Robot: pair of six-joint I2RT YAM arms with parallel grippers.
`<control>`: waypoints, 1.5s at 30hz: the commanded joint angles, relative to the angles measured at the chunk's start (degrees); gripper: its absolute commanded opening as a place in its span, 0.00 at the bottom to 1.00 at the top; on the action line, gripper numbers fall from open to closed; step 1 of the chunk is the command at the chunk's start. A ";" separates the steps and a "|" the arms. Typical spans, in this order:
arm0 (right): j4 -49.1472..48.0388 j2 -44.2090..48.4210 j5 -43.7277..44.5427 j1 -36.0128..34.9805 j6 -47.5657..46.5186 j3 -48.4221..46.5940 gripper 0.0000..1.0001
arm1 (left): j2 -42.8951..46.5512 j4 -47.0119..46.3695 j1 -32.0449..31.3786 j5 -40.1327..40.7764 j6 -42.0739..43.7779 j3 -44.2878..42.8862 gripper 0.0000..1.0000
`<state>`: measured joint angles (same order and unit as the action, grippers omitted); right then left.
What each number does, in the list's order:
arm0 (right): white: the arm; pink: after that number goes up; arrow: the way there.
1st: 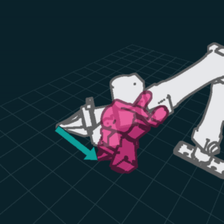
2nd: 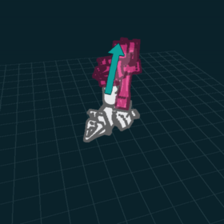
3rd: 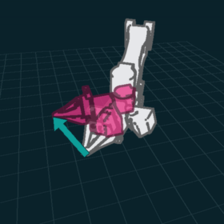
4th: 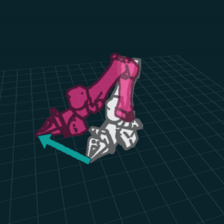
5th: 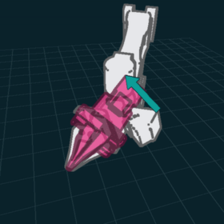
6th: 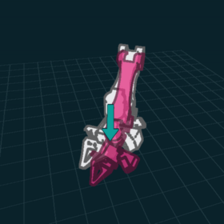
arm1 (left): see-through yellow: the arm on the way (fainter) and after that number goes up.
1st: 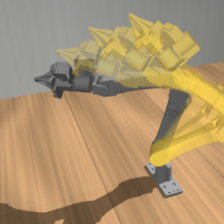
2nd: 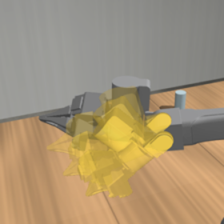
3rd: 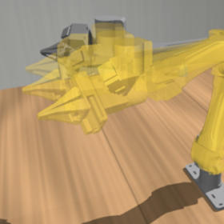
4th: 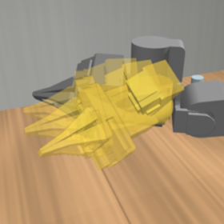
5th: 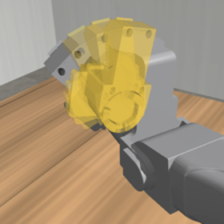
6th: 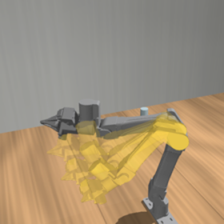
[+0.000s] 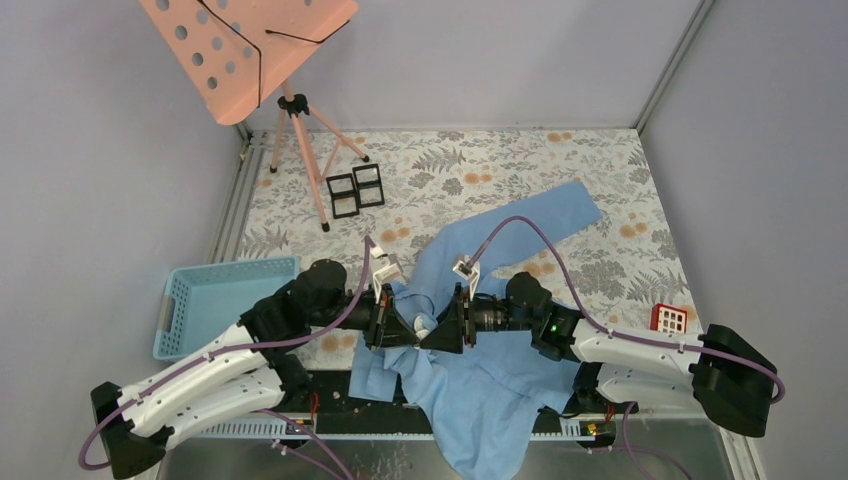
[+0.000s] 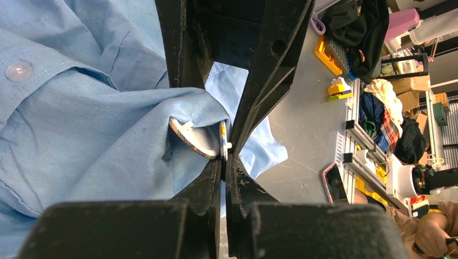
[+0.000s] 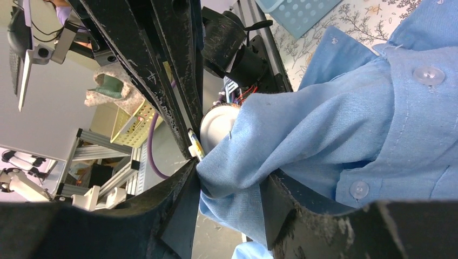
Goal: Pin the brooch onto the clothing
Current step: Pin the brooch to the clothes.
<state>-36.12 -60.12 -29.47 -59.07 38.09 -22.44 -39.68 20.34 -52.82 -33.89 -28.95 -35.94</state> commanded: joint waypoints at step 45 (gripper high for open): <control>-2.72 3.66 11.62 2.91 3.33 3.57 0.45 | 2.67 -7.07 -0.30 -3.94 -1.14 0.46 0.00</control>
<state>-38.85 -57.23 -24.80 -58.33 42.33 -19.92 -38.68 17.06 -52.53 -32.29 -28.97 -34.98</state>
